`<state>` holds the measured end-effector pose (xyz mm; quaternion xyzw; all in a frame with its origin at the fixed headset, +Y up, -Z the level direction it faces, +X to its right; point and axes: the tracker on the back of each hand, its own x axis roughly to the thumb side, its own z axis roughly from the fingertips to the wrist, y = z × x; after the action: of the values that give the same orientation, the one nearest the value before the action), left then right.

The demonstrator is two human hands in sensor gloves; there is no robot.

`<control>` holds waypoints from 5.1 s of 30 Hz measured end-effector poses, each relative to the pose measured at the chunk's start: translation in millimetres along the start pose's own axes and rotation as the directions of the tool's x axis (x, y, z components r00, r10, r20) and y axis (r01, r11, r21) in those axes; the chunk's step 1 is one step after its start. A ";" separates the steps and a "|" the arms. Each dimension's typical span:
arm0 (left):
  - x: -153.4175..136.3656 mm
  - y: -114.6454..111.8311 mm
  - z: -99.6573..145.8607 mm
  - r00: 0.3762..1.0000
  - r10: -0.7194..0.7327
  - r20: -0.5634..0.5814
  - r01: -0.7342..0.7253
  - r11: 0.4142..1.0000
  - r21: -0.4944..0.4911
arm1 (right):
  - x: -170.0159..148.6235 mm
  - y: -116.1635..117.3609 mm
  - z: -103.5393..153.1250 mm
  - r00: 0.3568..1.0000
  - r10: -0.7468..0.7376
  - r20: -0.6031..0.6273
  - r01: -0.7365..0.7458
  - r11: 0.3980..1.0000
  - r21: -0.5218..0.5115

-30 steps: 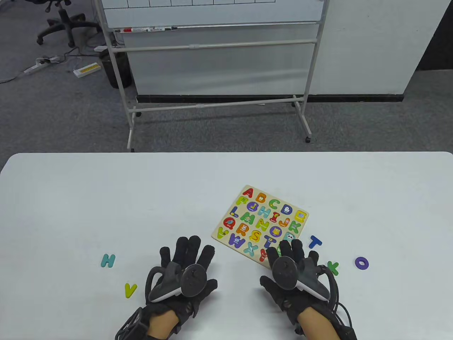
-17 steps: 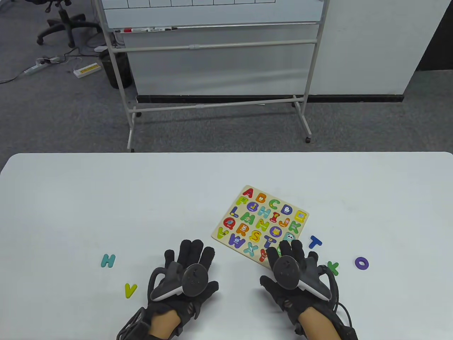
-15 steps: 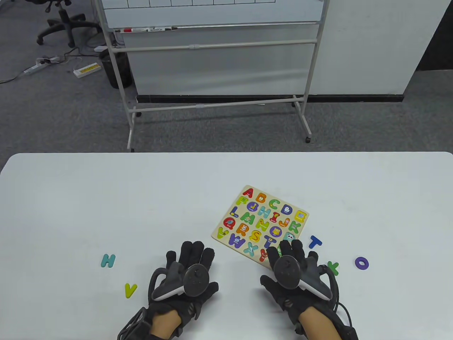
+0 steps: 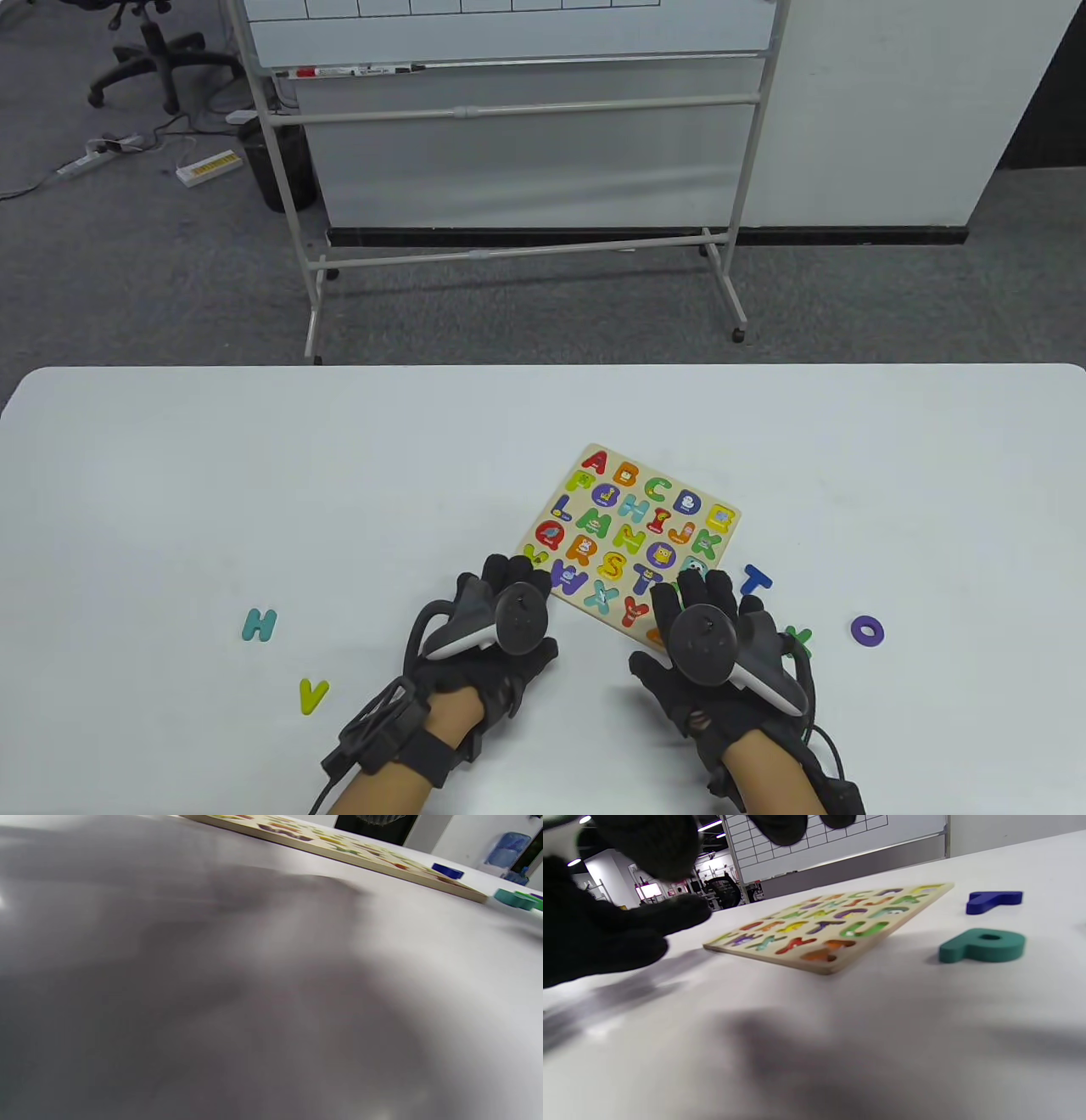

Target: Hold alphabet puzzle board and insert letter blocks into matching slots

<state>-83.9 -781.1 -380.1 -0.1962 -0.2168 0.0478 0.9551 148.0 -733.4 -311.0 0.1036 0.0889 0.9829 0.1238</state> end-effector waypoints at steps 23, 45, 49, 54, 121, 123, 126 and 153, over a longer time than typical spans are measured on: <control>-1.0 -5.4 -40.0 0.988 0.056 -0.142 -0.072 0.992 -0.107 | -4.1 -0.8 -0.8 0.999 -0.033 0.005 0.032 0.999 0.017; 16.9 -52.3 58.9 0.864 0.247 -0.439 -0.258 0.965 0.036 | -18.3 -13.2 4.7 0.993 -0.115 -0.014 0.114 0.993 -0.043; 21.8 -53.5 66.2 0.857 0.249 -0.450 -0.270 0.963 0.018 | -18.2 -12.0 4.2 0.993 -0.113 -0.019 0.112 0.993 -0.032; 22.3 -55.4 68.5 0.863 0.248 -0.441 -0.266 0.964 0.023 | -20.6 -16.0 6.3 0.991 -0.130 -0.019 0.128 0.990 -0.061; 27.9 -49.8 63.1 0.919 0.113 -0.378 -0.141 0.989 -0.046 | 1.1 -0.6 -62.4 0.914 0.312 0.261 -0.264 0.943 -0.201; 28.4 -50.0 63.1 0.920 0.106 -0.378 -0.133 0.990 -0.048 | 6.0 4.2 -70.5 0.906 0.317 0.279 -0.272 0.944 -0.189; 28.8 -50.1 63.0 0.920 0.100 -0.378 -0.129 0.990 -0.050 | 11.5 9.3 -80.9 0.902 0.317 0.293 -0.277 0.946 -0.171; 29.3 -50.6 62.7 0.921 0.111 -0.373 -0.145 0.987 -0.064 | 21.2 21.0 -106.5 0.903 0.311 0.295 -0.256 0.943 -0.211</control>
<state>-84.4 -800.2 -296.5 -0.2585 -0.0226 0.0625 0.9637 99.1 -763.7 -405.4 0.2649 -0.0314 0.9638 0.0003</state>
